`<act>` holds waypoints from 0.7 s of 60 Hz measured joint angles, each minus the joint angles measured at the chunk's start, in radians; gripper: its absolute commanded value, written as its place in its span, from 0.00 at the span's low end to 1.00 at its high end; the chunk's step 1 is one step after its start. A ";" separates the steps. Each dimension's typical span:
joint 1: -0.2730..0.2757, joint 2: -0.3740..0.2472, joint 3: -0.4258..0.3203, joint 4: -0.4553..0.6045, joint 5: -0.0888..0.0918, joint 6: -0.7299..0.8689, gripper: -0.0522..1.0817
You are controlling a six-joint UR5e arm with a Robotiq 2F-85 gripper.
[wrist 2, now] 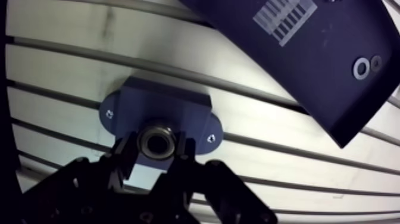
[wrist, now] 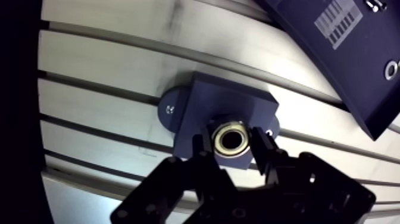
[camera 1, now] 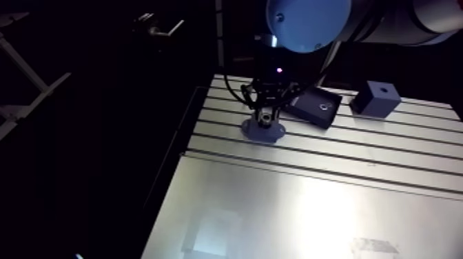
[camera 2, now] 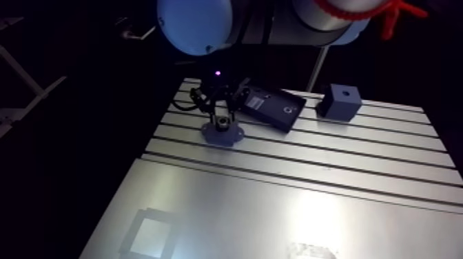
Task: Pick up the bearing and press it into the housing until flush.
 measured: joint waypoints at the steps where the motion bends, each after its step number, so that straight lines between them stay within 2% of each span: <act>1: 0.000 0.000 0.000 0.000 0.000 0.000 0.60; 42: 0.008 0.005 0.001 0.000 -0.005 -0.017 0.60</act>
